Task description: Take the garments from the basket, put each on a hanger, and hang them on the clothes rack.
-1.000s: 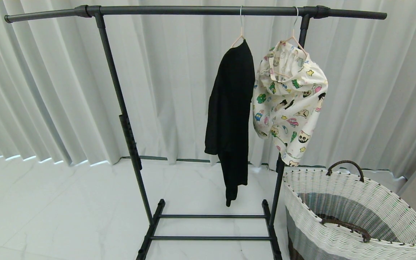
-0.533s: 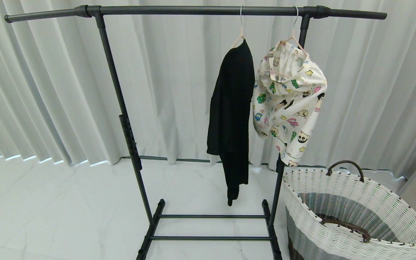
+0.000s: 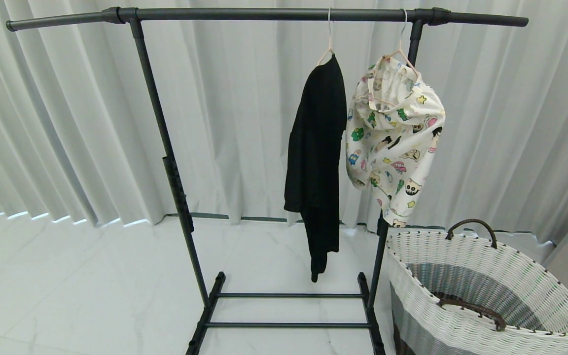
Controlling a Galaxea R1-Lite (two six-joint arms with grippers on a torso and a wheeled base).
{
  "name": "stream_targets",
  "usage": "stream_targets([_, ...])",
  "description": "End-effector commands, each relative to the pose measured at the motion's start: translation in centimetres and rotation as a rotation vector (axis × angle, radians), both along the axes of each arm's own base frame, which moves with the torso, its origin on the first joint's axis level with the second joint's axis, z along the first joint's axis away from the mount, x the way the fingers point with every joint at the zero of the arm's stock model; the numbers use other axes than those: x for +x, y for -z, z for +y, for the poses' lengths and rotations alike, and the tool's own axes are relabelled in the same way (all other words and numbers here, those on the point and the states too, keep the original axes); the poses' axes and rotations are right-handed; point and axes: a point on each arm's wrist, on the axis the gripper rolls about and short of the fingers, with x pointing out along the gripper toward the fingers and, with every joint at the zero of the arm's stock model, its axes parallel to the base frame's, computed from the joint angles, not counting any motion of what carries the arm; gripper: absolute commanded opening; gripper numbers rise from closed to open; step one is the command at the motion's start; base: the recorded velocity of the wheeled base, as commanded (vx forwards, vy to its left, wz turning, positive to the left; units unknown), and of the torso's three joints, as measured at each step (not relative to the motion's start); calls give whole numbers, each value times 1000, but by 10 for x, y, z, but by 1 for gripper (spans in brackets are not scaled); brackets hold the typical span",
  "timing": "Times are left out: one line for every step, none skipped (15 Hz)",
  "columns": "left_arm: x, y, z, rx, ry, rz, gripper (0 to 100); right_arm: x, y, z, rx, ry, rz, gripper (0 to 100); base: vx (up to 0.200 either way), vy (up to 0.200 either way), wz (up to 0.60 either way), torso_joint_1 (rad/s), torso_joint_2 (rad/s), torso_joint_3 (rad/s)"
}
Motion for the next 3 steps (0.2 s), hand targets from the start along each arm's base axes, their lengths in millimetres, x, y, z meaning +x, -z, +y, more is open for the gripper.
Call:
stream_targets([0, 0, 0, 0, -1, -1, 100, 0, 0, 0, 2, 0, 0, 100, 0, 0, 0, 0, 0, 0])
stream_targets([0, 0, 0, 0, -1, -1, 100, 0, 0, 0, 2, 0, 0, 100, 0, 0, 0, 0, 0, 0])
stream_targets([0, 0, 0, 0, -1, -1, 100, 0, 0, 0, 1, 1, 0, 100, 0, 0, 0, 0, 0, 0])
